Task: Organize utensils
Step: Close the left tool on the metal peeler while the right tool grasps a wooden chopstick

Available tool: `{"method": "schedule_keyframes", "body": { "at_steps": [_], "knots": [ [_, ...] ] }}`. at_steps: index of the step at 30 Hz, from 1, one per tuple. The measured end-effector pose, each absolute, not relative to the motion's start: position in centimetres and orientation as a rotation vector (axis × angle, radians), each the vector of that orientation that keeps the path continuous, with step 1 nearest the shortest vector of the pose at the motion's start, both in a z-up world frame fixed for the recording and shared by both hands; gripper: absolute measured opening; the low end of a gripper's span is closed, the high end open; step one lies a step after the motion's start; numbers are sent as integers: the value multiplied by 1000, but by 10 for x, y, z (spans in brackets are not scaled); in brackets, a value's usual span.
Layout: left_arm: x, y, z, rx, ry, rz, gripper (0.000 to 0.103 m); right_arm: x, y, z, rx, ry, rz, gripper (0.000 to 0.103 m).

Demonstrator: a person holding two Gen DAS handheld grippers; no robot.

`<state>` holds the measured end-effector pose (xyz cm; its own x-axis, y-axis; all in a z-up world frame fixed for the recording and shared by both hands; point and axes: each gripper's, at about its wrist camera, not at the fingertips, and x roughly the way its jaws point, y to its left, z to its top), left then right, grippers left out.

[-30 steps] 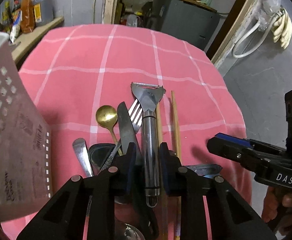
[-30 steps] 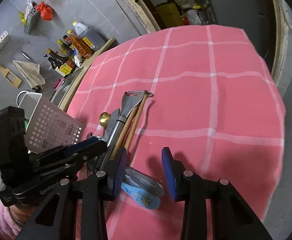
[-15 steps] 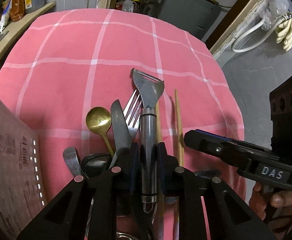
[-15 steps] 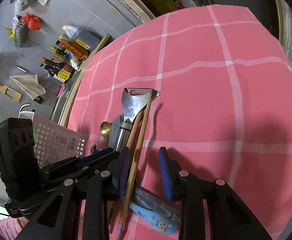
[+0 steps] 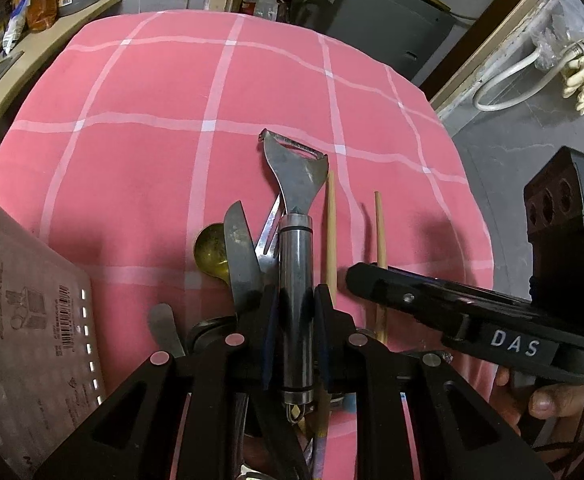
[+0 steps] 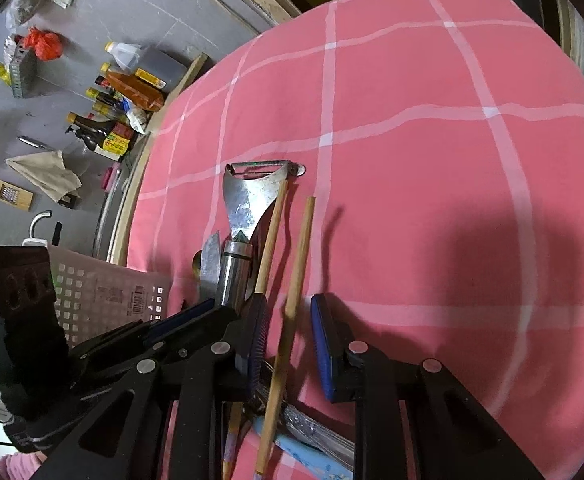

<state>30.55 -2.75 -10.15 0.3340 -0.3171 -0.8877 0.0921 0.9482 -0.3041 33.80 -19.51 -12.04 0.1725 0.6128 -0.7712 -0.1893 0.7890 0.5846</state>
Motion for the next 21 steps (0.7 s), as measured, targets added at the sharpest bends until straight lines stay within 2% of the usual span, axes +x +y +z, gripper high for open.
{"method": "schedule_keyframes", "body": {
  "at_steps": [21],
  "knots": [
    [304, -14, -102, -280, 1197, -258, 15, 364, -164, -119, 293, 1397, 574, 22]
  ]
}}
